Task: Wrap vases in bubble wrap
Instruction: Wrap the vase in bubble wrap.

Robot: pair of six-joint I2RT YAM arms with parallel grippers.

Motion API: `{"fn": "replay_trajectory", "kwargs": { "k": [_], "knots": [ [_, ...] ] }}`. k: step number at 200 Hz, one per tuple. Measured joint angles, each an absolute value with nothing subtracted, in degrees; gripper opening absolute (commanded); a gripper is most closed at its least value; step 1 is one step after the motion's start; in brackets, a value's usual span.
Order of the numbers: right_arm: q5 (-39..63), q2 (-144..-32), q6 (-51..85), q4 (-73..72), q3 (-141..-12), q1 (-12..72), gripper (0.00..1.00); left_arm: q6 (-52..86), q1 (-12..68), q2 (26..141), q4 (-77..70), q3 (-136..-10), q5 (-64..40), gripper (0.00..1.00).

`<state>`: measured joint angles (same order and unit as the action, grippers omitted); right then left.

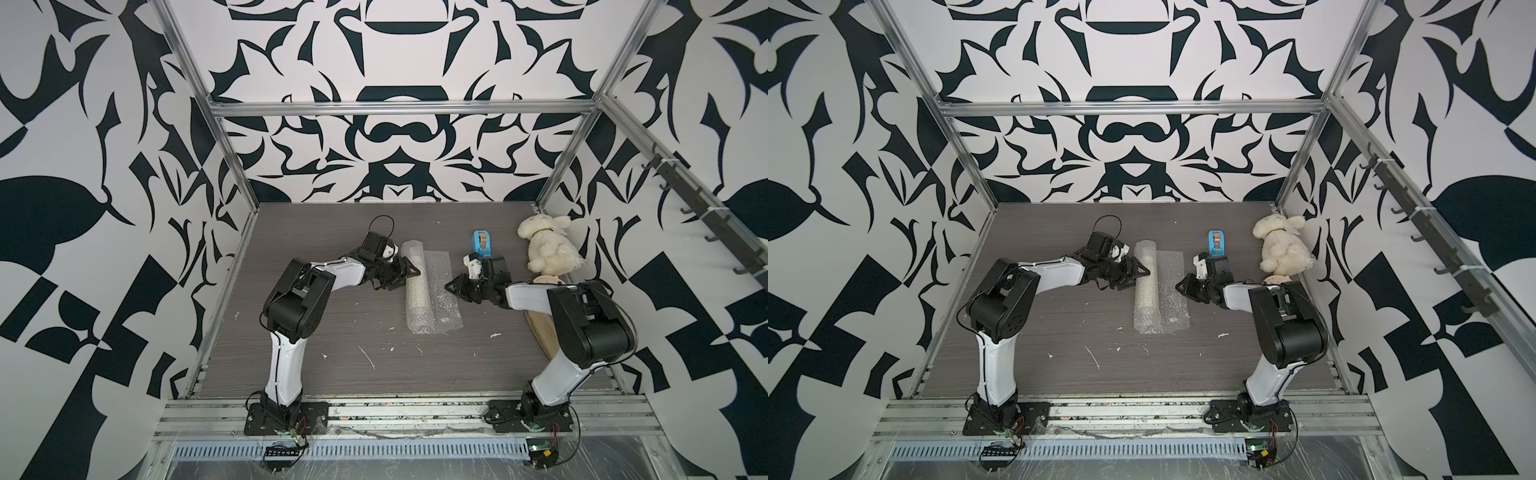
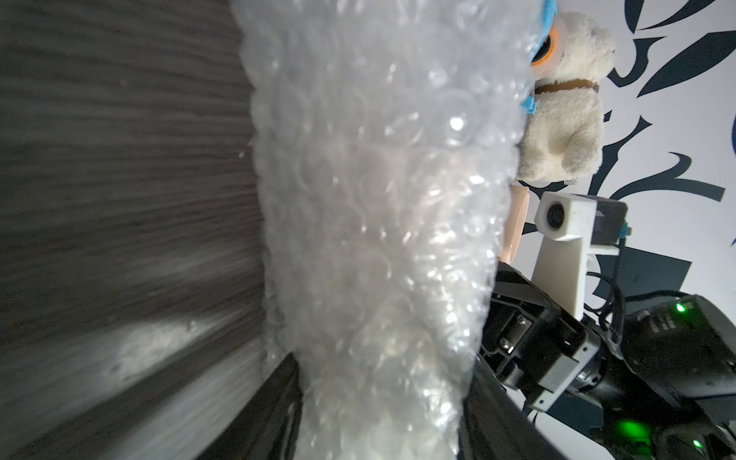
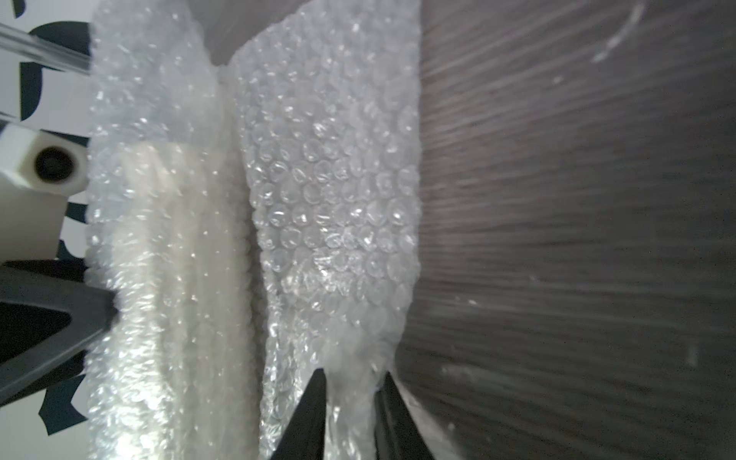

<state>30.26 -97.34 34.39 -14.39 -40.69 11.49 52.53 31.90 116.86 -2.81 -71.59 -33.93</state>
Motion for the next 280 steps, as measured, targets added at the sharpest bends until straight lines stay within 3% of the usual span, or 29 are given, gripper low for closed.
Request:
{"fn": "replay_trajectory", "kwargs": {
  "k": [83, 148, 280],
  "knots": [
    [34.2, -94.9, 30.2, -17.5, -42.9, 18.9, 0.15, 52.5, 31.9, 116.9, -2.7, -71.6, -34.2, 0.65],
    [36.4, -95.1, 27.0, -17.4, -44.0, 20.8, 0.24, 52.6, 31.9, 116.3, -3.2, -70.9, -34.4, 0.68],
    [38.6, -96.4, 26.9, -17.1, -45.9, 21.1, 0.26, 57.6, 31.9, 114.6, -16.3, -64.5, -35.1, 0.82]
  ]
}}
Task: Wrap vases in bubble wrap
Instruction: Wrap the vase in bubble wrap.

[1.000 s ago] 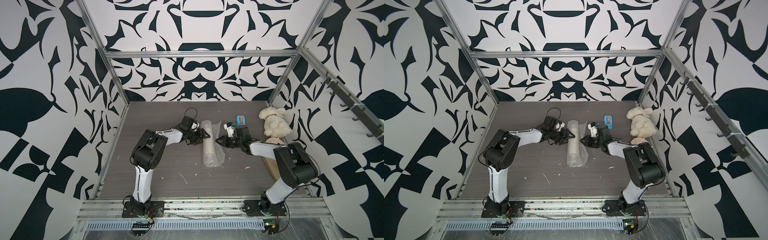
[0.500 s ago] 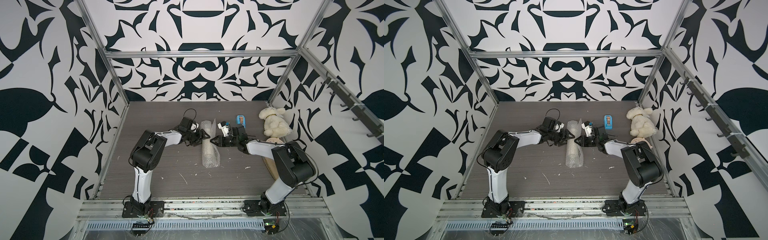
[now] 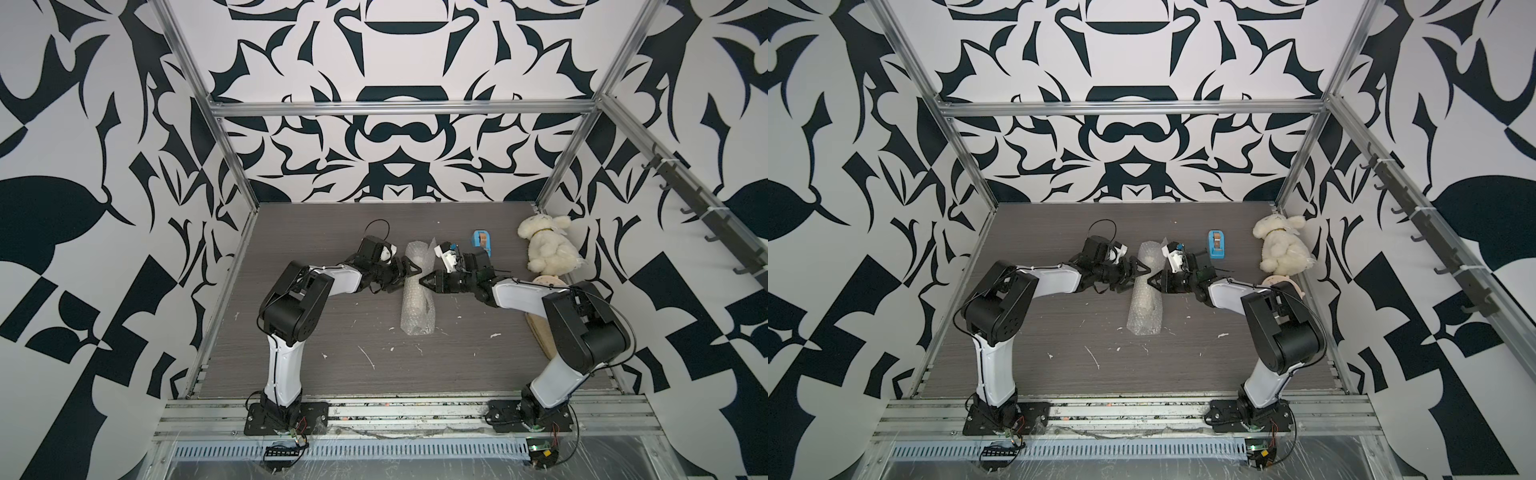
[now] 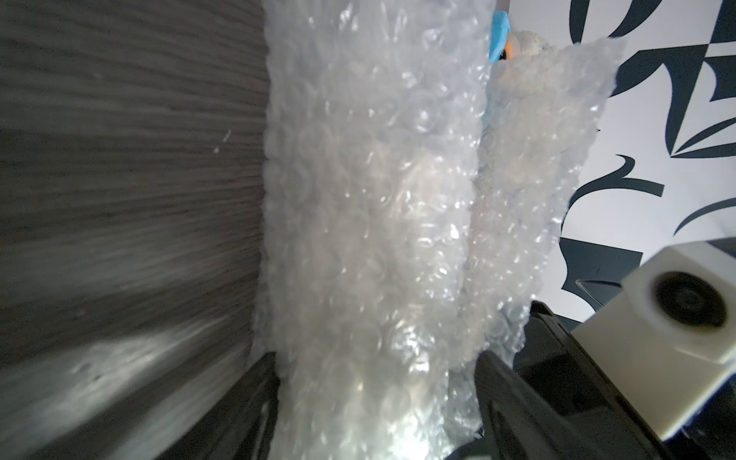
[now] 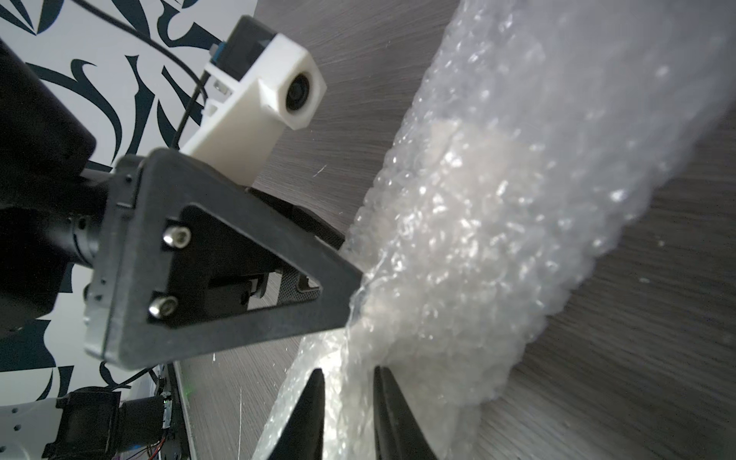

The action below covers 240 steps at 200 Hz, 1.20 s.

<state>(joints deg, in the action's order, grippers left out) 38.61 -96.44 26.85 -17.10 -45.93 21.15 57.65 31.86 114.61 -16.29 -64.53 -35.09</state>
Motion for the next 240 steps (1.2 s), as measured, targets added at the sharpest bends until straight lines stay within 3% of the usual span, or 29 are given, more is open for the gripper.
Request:
{"fn": "replay_trajectory", "kwargs": {
  "k": [31, 36, 58, 166, 240],
  "knots": [
    [38.8, -96.6, 26.9, -16.9, -46.3, 21.2, 0.26, 57.9, 31.8, 114.5, -17.5, -64.2, -35.7, 0.84],
    [38.9, -96.8, 26.9, -16.8, -46.5, 21.2, 0.26, 57.8, 31.8, 114.5, -17.5, -64.2, -35.7, 0.89],
    [39.3, -97.7, 26.9, -16.5, -47.7, 21.2, 0.26, 58.1, 31.8, 114.5, -18.0, -64.1, -36.0, 0.93],
    [39.9, -98.3, 26.3, -14.4, -49.5, 21.6, 0.26, 58.9, 31.7, 114.5, -18.0, -64.3, -36.7, 1.0],
    [39.7, -98.3, 24.9, -12.7, -50.5, 22.5, 0.26, 56.1, 31.8, 114.5, -9.2, -67.5, -35.0, 0.86]
  ]
}}
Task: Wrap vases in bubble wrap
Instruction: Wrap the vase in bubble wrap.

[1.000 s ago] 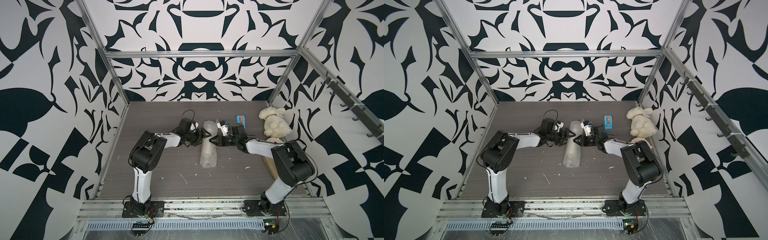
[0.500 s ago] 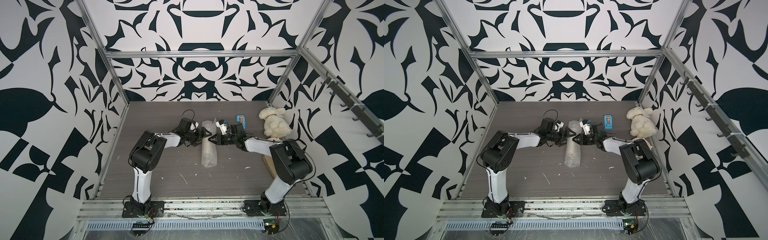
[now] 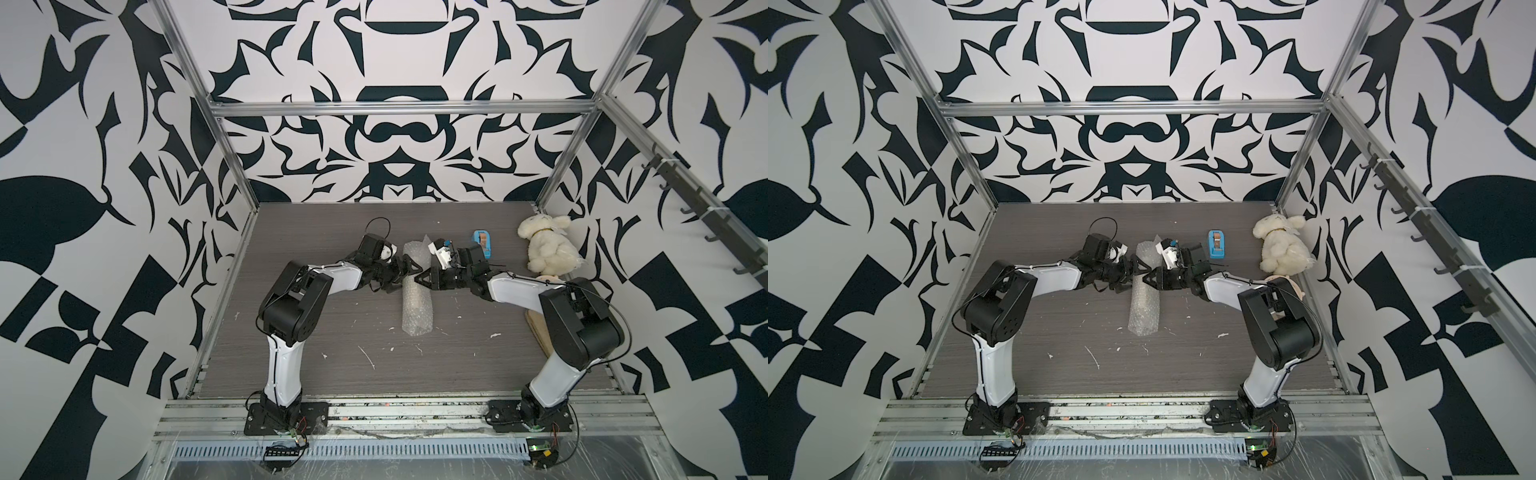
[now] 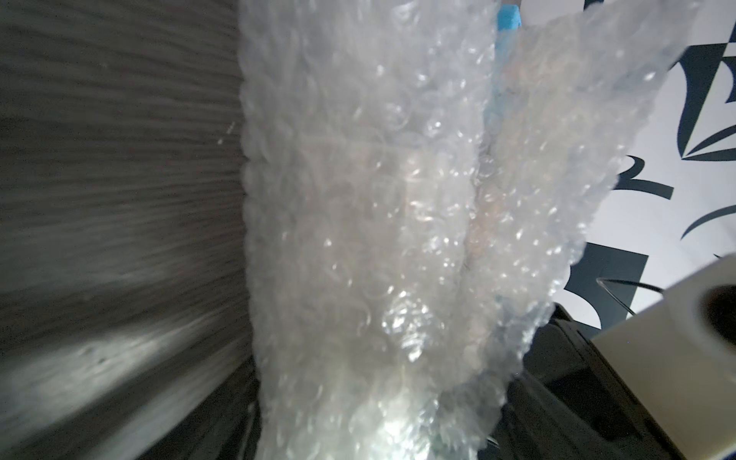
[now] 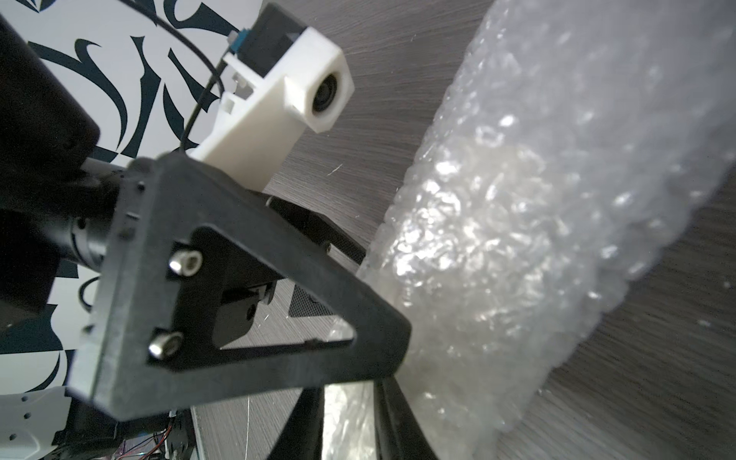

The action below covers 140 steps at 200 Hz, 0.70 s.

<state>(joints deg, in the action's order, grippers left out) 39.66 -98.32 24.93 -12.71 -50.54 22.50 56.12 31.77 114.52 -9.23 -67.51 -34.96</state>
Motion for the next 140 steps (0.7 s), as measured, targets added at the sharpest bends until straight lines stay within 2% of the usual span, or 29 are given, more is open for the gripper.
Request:
{"fn": "replay_trajectory", "kwargs": {
  "k": [18, 60, 96, 140],
  "knots": [
    [39.7, -98.3, 24.8, -12.5, -50.6, 22.6, 0.27, 55.5, 31.8, 114.5, -7.4, -68.1, -34.4, 0.79],
    [40.1, -97.4, 23.4, -11.0, -50.6, 22.7, 0.37, 54.3, 31.9, 114.5, -5.2, -68.5, -33.5, 0.65],
    [40.1, -93.4, 19.0, -5.7, -50.7, 22.8, 0.45, 54.0, 32.0, 114.8, -4.9, -68.8, -34.0, 0.63],
    [39.1, -86.8, 13.2, -1.5, -50.7, 20.9, 0.47, 54.0, 32.1, 114.8, -5.0, -68.8, -34.3, 0.63]
  ]
}}
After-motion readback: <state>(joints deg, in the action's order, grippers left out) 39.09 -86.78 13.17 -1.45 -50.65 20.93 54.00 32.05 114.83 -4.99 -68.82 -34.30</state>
